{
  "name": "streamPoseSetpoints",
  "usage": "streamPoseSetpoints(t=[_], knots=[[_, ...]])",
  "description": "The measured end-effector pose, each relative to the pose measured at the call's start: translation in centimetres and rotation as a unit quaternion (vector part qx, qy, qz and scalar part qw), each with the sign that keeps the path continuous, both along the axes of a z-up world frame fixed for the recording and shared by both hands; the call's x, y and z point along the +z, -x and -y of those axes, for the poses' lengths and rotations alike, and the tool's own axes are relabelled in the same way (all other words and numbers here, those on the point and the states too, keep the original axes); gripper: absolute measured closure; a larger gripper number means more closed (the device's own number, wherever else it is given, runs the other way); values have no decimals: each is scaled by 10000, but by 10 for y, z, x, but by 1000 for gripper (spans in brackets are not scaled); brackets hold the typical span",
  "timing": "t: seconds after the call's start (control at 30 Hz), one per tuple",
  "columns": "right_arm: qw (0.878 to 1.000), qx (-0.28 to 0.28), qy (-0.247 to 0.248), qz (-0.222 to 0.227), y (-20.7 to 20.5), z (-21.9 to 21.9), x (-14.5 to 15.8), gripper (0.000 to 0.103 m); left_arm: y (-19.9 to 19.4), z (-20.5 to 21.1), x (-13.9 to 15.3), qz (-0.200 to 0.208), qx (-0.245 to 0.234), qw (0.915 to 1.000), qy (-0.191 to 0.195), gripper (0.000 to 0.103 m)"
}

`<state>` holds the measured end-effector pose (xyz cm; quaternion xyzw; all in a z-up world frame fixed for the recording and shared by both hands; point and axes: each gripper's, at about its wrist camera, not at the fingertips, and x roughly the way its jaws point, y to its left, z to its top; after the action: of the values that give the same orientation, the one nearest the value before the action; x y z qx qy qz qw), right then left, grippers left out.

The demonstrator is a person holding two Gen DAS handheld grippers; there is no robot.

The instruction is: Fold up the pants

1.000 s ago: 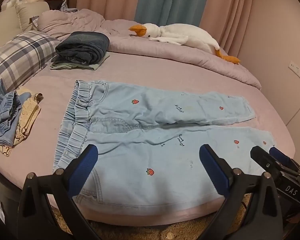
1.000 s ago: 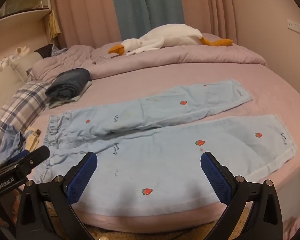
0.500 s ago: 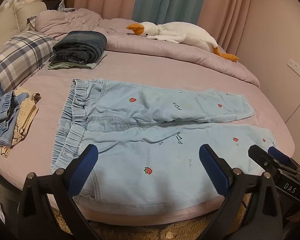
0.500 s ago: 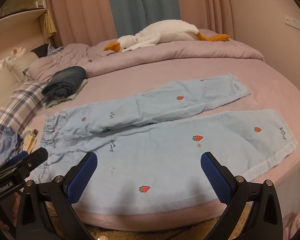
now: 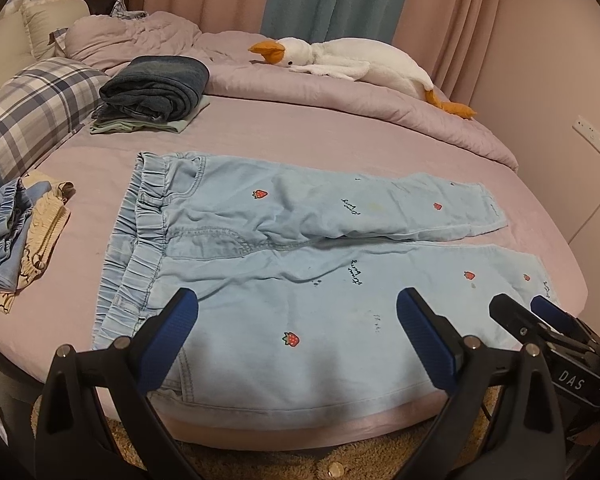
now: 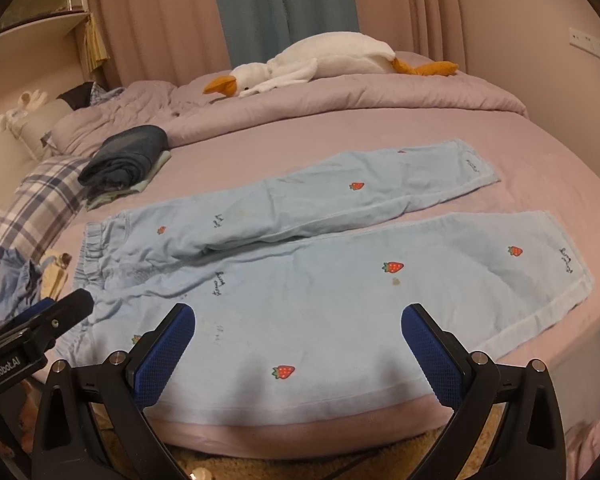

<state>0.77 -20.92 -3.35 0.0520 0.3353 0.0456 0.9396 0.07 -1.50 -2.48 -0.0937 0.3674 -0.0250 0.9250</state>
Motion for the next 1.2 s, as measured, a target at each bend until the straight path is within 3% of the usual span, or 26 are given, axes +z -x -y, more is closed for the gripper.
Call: streamPoseSetpoints(t=[1.2], knots=[[9995,28,5,-326,-3,-2,-1,0,-1,-5,-4,-130,59,9999,-45,5]])
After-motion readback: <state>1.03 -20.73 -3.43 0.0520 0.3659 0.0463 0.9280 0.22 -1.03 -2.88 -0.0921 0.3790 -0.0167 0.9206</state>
